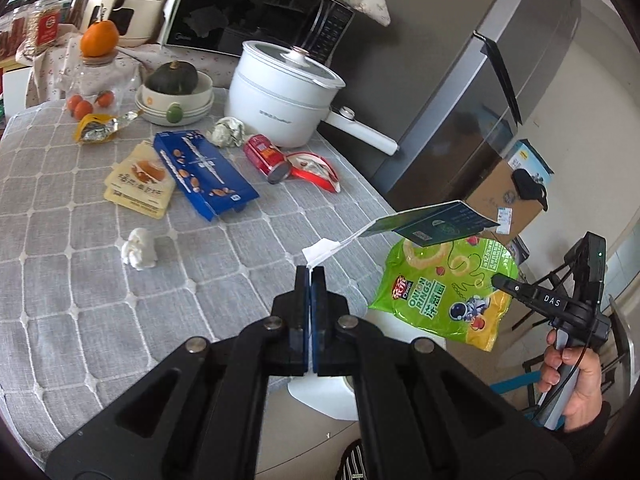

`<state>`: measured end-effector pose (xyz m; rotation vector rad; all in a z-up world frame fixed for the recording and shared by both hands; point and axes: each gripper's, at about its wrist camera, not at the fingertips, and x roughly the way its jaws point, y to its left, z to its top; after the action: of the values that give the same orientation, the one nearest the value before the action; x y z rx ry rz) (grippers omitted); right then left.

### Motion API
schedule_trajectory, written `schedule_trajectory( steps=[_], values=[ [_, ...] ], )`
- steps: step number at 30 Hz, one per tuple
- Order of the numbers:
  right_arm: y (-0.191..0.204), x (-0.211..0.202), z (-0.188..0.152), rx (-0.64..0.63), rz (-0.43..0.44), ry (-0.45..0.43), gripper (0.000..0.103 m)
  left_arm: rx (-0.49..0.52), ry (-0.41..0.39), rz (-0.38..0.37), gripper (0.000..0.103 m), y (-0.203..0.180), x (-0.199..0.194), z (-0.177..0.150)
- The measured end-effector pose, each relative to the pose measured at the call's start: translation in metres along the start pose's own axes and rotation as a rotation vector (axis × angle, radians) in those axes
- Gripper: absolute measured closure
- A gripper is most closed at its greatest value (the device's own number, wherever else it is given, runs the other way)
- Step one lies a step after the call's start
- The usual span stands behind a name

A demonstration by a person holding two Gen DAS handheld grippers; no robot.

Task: Collect trash
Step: 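Carry the chip bag and paper to the bin and release both tools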

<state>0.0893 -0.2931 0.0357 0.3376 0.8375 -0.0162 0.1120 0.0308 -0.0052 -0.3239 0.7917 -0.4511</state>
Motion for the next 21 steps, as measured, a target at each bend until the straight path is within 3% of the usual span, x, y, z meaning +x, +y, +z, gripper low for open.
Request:
schedule_trajectory(
  steps=[8,18,21],
  values=[
    [-0.066,-0.026,-0.020,0.026,-0.095,0.069,0.099,0.098,0.091,-0.033,0.102,-0.053,0.033,-0.020],
    [-0.115,0.025,-0.058,0.091,-0.078,0.323,0.098,0.219,0.199,-0.010,0.102,-0.101,0.073,-0.055],
    [-0.120,0.036,-0.063,0.097,-0.090,0.375,0.089,0.233,0.228,-0.007,0.102,-0.109,0.082,-0.063]
  ],
)
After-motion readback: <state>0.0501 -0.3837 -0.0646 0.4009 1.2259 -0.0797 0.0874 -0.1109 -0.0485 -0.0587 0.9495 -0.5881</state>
